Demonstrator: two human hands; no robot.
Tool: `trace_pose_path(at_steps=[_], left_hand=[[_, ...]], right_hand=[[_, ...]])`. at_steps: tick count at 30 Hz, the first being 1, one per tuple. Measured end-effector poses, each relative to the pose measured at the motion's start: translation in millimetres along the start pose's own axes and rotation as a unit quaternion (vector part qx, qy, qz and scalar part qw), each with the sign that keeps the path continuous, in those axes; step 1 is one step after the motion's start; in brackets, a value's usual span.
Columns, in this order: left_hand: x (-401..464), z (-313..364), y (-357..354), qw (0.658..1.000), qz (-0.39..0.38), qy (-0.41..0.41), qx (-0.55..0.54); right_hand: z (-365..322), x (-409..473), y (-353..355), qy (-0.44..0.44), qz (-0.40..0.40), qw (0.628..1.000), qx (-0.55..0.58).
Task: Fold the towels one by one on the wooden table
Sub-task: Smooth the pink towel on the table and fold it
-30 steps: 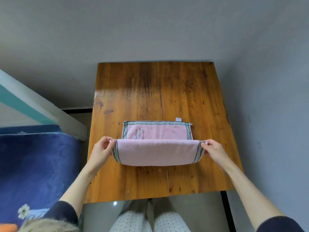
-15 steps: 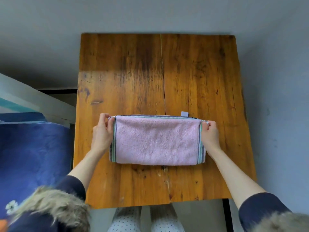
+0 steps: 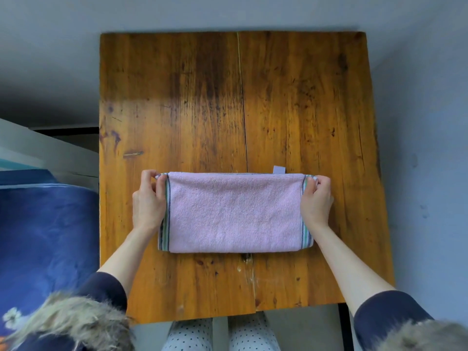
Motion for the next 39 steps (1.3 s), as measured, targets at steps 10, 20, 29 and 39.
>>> trace_pose_path(at_steps=[10,20,29,39], left_hand=[[13,-14,-9,0.996,-0.005,0.019,0.084],[-63,55,-55,0.928,-0.027,-0.276,0.248],[-62,35,-100,0.906,-0.118,-0.256,0.315],[-45,4,-30,0.967,-0.025,-0.202,0.154]], right_hand=[[7,15,-13,-0.008,-0.01,1.0,-0.022],[-38,-66,-43,0.283,-0.078,0.942,-0.16],[-9,-61,-76,0.33,-0.114,0.884,-0.31],[2,-51,-56,0.249,-0.111,0.904,-0.328]])
Point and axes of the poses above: each hand's wrist, its own x-axis towards the middle knuckle, its own y-axis out of the back of the hand, z = x × y, the point moved 7 cm from there along x, towards the middle knuckle
